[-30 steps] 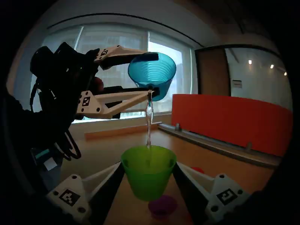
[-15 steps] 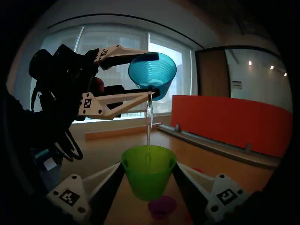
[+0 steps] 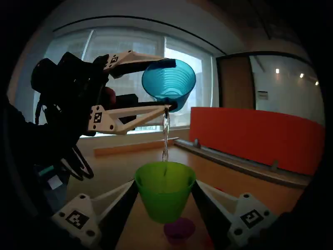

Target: Pour water

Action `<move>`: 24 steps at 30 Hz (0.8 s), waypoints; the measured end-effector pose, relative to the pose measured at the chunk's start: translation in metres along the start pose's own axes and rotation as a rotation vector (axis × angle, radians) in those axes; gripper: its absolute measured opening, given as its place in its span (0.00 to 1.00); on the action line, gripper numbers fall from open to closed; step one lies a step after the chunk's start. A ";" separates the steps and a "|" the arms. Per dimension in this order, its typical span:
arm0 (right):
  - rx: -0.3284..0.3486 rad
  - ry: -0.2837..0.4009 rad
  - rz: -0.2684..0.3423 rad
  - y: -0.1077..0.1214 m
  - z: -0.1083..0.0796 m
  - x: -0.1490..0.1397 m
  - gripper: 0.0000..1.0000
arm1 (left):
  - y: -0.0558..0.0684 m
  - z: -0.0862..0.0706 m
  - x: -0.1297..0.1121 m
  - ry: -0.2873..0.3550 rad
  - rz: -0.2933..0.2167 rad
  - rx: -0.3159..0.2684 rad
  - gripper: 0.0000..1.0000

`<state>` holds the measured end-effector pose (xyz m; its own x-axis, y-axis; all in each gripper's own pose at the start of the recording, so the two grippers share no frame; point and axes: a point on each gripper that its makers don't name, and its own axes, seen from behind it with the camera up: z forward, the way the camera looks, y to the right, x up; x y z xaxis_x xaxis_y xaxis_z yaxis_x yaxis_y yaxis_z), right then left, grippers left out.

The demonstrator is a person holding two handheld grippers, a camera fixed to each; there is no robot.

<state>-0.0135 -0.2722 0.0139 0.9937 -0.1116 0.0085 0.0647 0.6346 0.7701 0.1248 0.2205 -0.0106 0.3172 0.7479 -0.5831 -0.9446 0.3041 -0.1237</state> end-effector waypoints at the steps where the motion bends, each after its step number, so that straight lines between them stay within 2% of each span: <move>1: 0.000 0.000 0.000 0.000 0.000 0.000 0.90 | 0.000 0.000 0.000 0.000 0.004 0.001 0.87; 24: -0.003 0.007 -0.007 0.000 -0.001 0.004 0.90 | -0.005 0.001 0.006 0.009 0.099 0.012 0.87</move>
<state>-0.0093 -0.2717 0.0130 0.9938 -0.1107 -0.0015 0.0720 0.6358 0.7685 0.1316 0.2242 -0.0125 0.2218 0.7692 -0.5993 -0.9701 0.2365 -0.0555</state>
